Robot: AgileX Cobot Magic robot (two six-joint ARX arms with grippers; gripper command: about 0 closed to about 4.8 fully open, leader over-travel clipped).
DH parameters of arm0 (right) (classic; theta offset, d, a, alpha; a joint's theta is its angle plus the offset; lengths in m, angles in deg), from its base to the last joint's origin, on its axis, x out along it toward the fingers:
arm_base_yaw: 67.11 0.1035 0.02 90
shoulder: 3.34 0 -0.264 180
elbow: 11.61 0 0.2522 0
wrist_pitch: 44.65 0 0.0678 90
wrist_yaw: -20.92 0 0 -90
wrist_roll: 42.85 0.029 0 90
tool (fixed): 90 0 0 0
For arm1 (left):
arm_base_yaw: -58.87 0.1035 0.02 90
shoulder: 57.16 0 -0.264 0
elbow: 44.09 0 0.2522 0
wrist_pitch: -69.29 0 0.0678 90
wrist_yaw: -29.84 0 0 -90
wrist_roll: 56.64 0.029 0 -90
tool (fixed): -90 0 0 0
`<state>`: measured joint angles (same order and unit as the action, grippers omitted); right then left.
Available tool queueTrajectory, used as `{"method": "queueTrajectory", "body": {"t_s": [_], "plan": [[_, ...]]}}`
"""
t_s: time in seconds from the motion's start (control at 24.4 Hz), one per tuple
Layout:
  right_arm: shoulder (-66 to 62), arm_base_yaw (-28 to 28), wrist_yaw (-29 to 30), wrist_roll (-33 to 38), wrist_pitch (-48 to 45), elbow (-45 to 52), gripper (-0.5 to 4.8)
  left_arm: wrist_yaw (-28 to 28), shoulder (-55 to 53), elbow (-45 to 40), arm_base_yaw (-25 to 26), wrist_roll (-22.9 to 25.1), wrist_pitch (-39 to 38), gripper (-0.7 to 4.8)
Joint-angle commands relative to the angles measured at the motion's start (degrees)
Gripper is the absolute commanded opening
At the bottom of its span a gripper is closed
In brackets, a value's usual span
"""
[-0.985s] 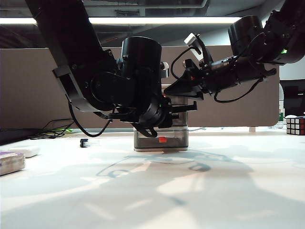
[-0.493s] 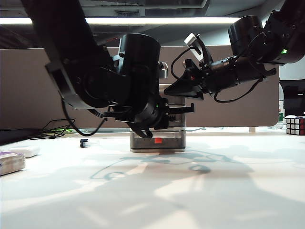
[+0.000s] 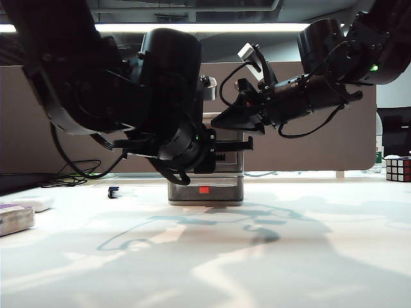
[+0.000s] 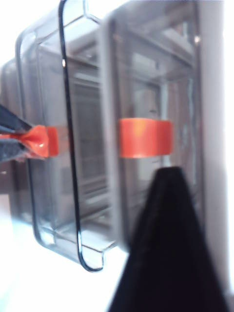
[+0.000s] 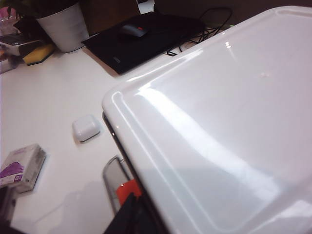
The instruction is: Open the second layer of the drawer on the table, pick up a pack of napkins on the table and put it in, and finally close the drawer.
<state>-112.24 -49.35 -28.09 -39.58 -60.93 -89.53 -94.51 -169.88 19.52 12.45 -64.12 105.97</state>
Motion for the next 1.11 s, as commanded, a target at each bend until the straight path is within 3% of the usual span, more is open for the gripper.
{"method": "queueTrajectory", "body": {"t_s": [0.04, 0.21, 0.66, 0.86, 0.9, 0.94, 0.99, 1.11], "plan": [[0.2, 0.0, -1.1, 0.0, -1.5, -0.4, -0.05, -1.7, 1.5, -2.7, -1.1, -1.2, 0.4, -0.06], [0.2, 0.0, -1.1, 0.0, -1.5, -0.4, -0.05, -3.3, 4.3, -8.4, -3.3, -4.7, 0.4, -0.06], [0.2, 0.0, -1.0, 0.2, -1.4, -0.4, -0.05, -8.4, 12.3, -16.7, -10.6, -5.1, 0.3, -0.06], [0.2, 0.0, -0.8, 0.2, -1.2, -0.4, -0.05, -7.6, 15.4, -18.5, -11.1, -5.0, -3.1, 0.03], [0.2, 0.0, -0.8, 0.2, -1.0, -0.4, -0.05, -6.7, 16.2, -18.9, -11.4, -5.0, -4.2, 0.40], [0.2, 0.0, -0.8, 0.2, -0.7, -0.4, -0.05, -5.9, 18.8, -20.1, -11.8, -5.1, -6.5, 1.61], [0.2, 0.0, -0.2, 0.2, -0.2, -0.4, -0.05, -5.4, 21.7, -21.3, -12.4, -5.1, -9.0, 2.02], [0.2, 0.0, -0.1, 0.2, 0.1, -0.4, -0.05, -5.0, 27.9, -23.5, -13.3, -5.2, -13.9, 2.12]]}}
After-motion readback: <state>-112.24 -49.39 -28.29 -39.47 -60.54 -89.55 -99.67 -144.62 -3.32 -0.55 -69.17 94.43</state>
